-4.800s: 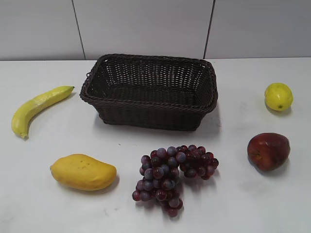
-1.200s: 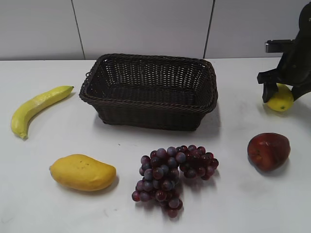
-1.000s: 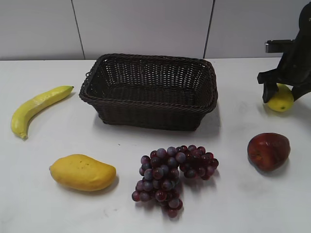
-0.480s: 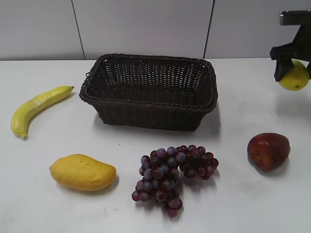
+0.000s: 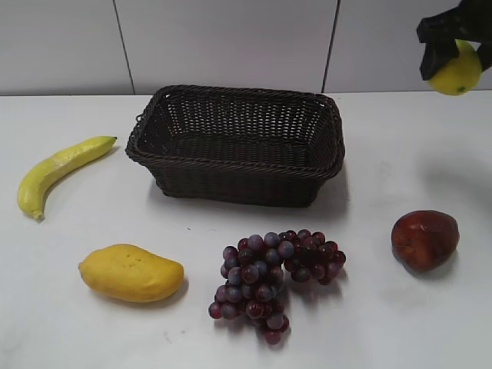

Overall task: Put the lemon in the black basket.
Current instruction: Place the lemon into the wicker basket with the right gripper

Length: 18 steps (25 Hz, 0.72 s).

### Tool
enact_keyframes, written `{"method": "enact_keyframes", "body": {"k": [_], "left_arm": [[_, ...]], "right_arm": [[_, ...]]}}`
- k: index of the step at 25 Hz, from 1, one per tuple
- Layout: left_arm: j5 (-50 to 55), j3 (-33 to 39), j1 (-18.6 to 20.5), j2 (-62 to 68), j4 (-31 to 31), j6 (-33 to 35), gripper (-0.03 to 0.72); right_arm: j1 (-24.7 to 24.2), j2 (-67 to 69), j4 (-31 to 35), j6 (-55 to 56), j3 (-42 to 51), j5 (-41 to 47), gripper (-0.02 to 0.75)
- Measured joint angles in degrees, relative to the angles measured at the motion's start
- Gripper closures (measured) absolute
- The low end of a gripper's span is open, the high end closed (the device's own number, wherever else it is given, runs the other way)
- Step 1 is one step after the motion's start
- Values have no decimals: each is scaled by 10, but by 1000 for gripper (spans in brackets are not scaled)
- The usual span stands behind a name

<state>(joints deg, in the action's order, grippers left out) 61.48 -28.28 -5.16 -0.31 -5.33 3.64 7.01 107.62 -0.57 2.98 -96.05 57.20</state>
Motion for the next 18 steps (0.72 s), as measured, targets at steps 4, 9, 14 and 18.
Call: {"method": "enact_keyframes", "body": {"k": [4, 9, 14, 18], "left_arm": [[0, 0, 0, 0, 0, 0, 451], [0, 0, 0, 0, 0, 0, 451], [0, 0, 0, 0, 0, 0, 451], [0, 0, 0, 0, 0, 0, 451]], "right_arm": [[54, 0, 6, 0, 0, -7, 183], [127, 0, 27, 0, 0, -70, 183], [184, 5, 51, -1, 0, -154, 183], [205, 24, 61, -2, 0, -206, 183]]}}
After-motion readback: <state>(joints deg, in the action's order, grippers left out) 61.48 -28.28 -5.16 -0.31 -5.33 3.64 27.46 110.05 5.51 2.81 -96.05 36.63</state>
